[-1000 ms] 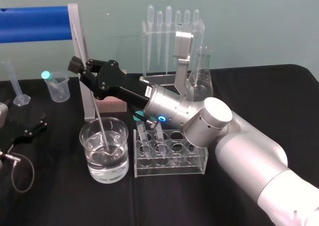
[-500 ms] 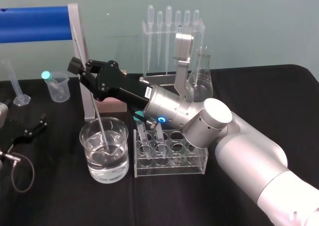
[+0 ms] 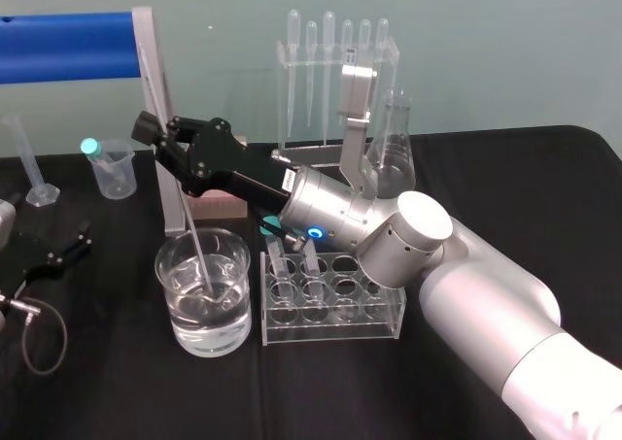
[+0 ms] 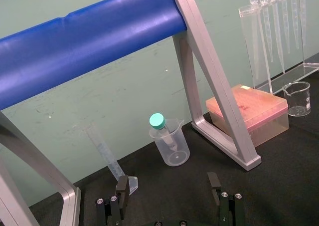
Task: Hold the thermometer with one hand and immerse one end into the beaker, then reinsert it into the test tube rack.
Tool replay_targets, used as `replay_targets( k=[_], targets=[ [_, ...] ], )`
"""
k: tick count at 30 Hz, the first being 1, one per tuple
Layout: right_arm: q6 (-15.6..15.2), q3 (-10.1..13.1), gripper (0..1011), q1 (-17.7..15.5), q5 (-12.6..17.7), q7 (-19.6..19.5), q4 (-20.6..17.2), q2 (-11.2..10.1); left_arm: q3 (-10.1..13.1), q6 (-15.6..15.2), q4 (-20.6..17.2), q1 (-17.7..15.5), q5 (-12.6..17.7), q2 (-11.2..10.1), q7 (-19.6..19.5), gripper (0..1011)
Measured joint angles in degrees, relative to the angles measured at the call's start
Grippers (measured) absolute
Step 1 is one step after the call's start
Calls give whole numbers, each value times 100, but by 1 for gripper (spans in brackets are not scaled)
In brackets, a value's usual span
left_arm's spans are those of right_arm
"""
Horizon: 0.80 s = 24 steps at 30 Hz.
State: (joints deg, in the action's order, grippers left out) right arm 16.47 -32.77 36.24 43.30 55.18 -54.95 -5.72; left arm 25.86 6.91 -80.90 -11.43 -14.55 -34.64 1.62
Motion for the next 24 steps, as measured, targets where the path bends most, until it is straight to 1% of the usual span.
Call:
replay_targets(
  k=[24],
  targets=[
    [-4,-1,55,0,0,-6,0,0,0,0,0,0,0,0,0,1008]
  ],
)
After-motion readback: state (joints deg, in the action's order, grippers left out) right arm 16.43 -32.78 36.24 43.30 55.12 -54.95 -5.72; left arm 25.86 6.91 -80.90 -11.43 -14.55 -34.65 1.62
